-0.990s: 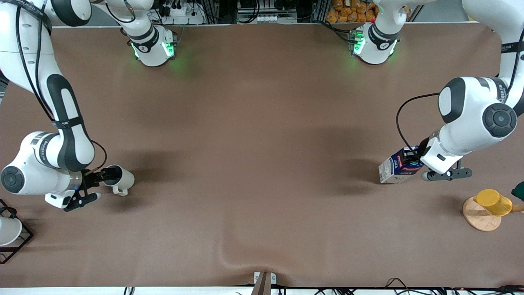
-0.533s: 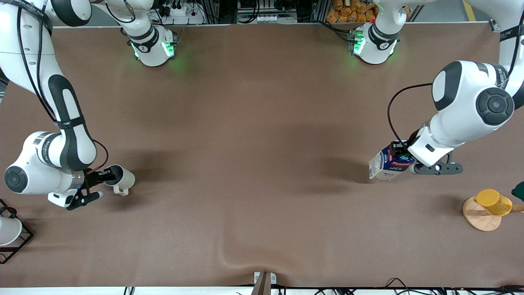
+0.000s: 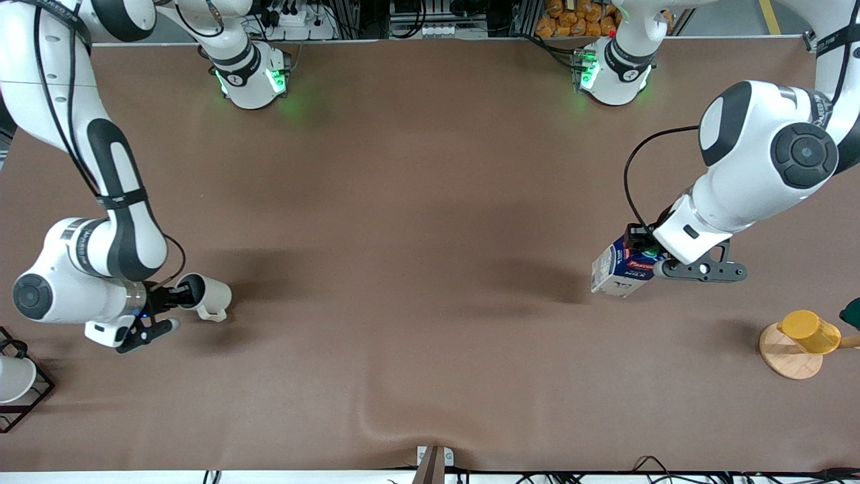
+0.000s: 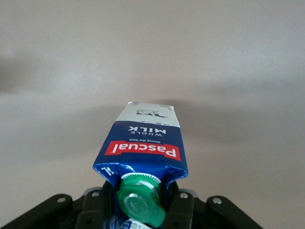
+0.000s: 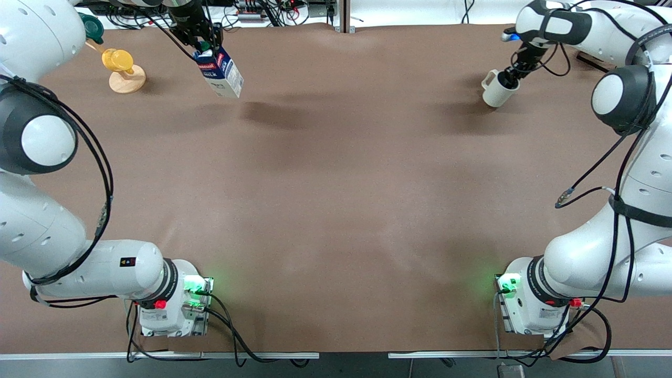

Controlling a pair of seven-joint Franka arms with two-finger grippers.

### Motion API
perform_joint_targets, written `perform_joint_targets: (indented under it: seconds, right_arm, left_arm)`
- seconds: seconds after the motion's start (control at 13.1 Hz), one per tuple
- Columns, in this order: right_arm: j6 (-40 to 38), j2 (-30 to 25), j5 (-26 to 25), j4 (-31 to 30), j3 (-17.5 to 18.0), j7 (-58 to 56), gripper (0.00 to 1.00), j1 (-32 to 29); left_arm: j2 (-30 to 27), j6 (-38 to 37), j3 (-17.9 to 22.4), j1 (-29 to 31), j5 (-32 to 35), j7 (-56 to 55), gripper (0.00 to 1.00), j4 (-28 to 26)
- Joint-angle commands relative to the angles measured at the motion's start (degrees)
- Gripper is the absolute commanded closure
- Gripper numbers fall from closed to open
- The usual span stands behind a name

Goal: Place milk next to cup
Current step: 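Lift the milk with the left gripper while the right gripper carries the mug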

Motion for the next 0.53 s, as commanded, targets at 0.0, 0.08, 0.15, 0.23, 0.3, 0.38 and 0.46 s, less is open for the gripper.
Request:
perform_joint_targets:
  seconds: [0.0,0.08,0.15,0.23,0.3,0.38,0.46]
  right_arm:
    - [-2.8,-1.6,0.3,1.5,0.4,3.0,1.00,3.4]
    - [-2.9,-1.5,0.5,2.4,1.3,3.2,1.00,3.9]
    - [-2.9,-1.3,1.8,3.2,2.4,2.9,1.00,4.2]
    - [-2.9,-0.9,2.7,3.4,3.9,2.5,1.00,4.3]
    - [-2.8,-0.9,2.9,3.3,5.6,3.0,1.00,5.6]
    - [-2.4,-0.8,3.0,3.4,5.9,3.1,1.00,7.8]
    - [-2.0,-0.5,2.7,3.8,5.9,3.1,1.00,10.5]
  left_arm:
    - [0.6,-1.3,-0.7,-1.7,0.9,-3.1,0.73,2.3]
    - [1.0,-1.3,-0.7,-1.8,1.1,-3.1,0.73,2.9]
    - [1.4,-1.3,-0.7,-2.0,1.1,-3.3,0.74,3.7]
    - [1.5,-1.4,-0.7,-3.0,0.9,-3.5,0.77,3.6]
    - [1.5,-1.4,-0.7,-3.7,1.0,-3.9,0.77,4.0]
    - [1.2,-1.9,-0.7,-3.9,1.0,-4.0,0.76,4.1]
    - [1.0,-2.9,-1.1,-4.1,1.0,-4.1,0.76,4.1]
